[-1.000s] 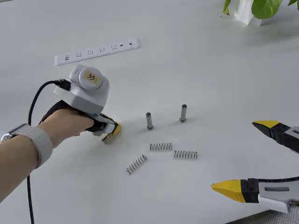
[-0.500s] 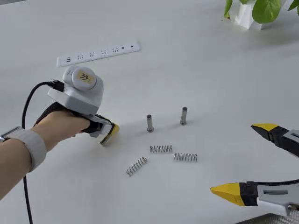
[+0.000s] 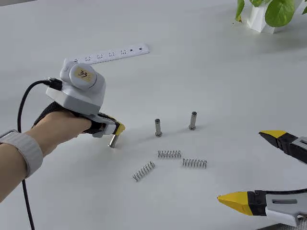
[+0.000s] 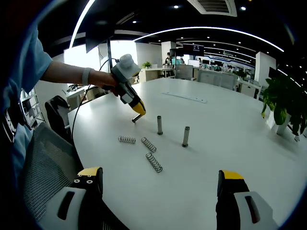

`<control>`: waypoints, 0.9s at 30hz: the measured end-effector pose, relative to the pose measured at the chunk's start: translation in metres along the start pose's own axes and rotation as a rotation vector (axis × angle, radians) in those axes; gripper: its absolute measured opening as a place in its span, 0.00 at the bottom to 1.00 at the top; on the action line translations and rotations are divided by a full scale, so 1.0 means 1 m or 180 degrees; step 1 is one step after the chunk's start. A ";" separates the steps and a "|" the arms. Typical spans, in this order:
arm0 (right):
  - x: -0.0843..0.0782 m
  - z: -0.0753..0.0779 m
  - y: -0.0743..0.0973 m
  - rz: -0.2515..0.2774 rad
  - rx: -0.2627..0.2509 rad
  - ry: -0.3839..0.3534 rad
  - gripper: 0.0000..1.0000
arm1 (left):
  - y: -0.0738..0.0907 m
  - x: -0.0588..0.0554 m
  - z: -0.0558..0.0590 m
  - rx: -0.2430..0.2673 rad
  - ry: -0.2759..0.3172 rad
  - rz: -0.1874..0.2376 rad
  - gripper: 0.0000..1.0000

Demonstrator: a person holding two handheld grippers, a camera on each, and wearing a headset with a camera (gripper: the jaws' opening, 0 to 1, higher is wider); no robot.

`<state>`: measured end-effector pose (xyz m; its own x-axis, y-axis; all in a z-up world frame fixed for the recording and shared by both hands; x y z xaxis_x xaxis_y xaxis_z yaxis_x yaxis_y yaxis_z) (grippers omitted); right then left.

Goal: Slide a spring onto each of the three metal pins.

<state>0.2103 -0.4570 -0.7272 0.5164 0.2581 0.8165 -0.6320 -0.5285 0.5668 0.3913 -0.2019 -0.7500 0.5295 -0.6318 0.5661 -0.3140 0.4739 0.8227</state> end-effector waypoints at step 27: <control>-0.002 -0.004 -0.007 -0.0047 0.0103 0.0065 0.99 | 0.017 -0.005 0.003 -0.0004 0.0085 0.0145 0.04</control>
<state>0.2115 -0.4507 -0.7318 0.5135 0.2822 0.8103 -0.6052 -0.5503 0.5752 0.3808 -0.1921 -0.7389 0.5356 -0.5929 0.6014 -0.3374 0.5026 0.7960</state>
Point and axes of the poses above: the centre of the closed fingertips' face, and the gripper's own axes: y roughly backward along the fingers, z roughly to its right, x roughly out of its top, the point moved 7 cm from there along y, roughly backward along the fingers, and after that the axes turned 4 degrees about -y, right-handed, at the moved point
